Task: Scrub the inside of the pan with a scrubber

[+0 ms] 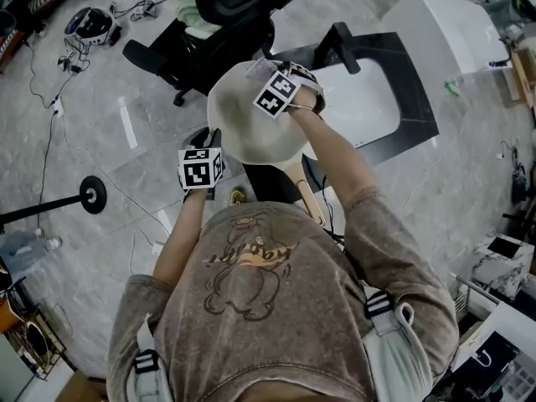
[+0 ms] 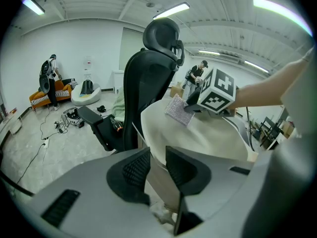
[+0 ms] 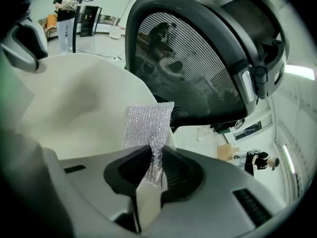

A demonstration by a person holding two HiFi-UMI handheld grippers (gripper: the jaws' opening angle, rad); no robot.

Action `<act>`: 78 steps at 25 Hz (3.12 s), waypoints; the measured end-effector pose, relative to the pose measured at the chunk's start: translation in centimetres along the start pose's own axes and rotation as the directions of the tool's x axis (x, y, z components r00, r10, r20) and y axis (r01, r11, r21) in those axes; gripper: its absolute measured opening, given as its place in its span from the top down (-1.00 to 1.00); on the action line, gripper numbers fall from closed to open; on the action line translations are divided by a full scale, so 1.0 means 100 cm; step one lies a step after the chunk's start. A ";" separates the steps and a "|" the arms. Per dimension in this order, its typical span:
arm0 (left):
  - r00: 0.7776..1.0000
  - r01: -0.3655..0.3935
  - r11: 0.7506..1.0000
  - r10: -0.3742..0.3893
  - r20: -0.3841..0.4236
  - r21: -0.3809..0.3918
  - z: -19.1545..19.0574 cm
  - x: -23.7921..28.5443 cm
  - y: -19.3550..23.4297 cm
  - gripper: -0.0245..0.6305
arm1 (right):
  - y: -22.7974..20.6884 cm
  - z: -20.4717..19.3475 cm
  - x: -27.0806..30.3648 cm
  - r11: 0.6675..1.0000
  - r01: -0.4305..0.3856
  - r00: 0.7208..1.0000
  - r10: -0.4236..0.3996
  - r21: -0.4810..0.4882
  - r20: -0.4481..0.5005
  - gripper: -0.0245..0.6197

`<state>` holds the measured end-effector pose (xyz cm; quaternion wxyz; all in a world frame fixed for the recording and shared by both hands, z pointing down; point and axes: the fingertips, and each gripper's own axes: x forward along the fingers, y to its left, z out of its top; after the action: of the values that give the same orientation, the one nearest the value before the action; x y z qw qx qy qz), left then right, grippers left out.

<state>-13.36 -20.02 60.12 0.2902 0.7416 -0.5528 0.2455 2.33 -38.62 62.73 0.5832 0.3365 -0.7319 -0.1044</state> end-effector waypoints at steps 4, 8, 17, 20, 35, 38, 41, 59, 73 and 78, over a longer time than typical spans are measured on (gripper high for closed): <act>1.000 -0.006 1.000 0.006 -0.002 0.008 0.000 0.000 -0.001 0.59 | 0.000 -0.010 -0.006 0.999 -0.007 1.000 0.006 -0.052 -0.026 0.64; 1.000 -0.017 1.000 0.017 -0.006 0.022 -0.001 0.001 -0.001 0.59 | 0.001 -0.022 -0.013 0.994 -0.024 0.999 0.019 -0.107 -0.046 0.65; 1.000 -0.024 0.999 0.025 -0.009 0.031 0.000 0.001 -0.001 0.59 | 0.003 -0.045 -0.029 0.989 -0.093 0.994 0.085 -0.118 -0.075 0.65; 1.000 -0.028 0.999 0.029 -0.010 0.036 0.000 0.001 -0.002 0.59 | 0.004 -0.055 -0.038 0.986 -0.118 0.991 0.109 -0.117 -0.080 0.65; 0.999 -0.037 0.999 0.038 -0.013 0.037 -0.001 0.001 -0.002 0.59 | 0.040 -0.086 -0.066 0.949 -0.305 0.949 0.296 -0.078 -0.113 0.65; 0.999 -0.037 0.999 0.038 -0.011 0.036 -0.001 0.000 -0.003 0.59 | 0.048 -0.089 -0.071 0.938 -0.340 0.937 0.331 -0.072 -0.112 0.65; 0.999 -0.040 0.999 0.040 -0.012 0.035 -0.001 0.001 -0.003 0.59 | 0.057 -0.097 -0.078 0.926 -0.373 0.921 0.362 -0.058 -0.141 0.65; 0.999 -0.047 0.998 0.047 -0.018 0.037 -0.002 0.001 -0.004 0.59 | 0.117 -0.091 -0.109 0.846 -0.531 0.844 0.523 -0.042 -0.121 0.67; 0.998 -0.056 0.998 0.056 -0.019 0.026 -0.003 0.000 -0.002 0.59 | 0.160 -0.066 -0.115 0.800 -0.595 0.803 0.586 -0.084 -0.107 0.68; 0.998 -0.060 0.998 0.060 -0.021 0.025 -0.002 0.000 -0.002 0.59 | 0.167 -0.057 -0.118 0.784 -0.620 0.782 0.615 -0.032 -0.096 0.69</act>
<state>-13.17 -19.79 60.22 0.2795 0.7255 -0.5685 0.2688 2.51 -17.43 64.26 0.6242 0.0640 -0.7742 0.0833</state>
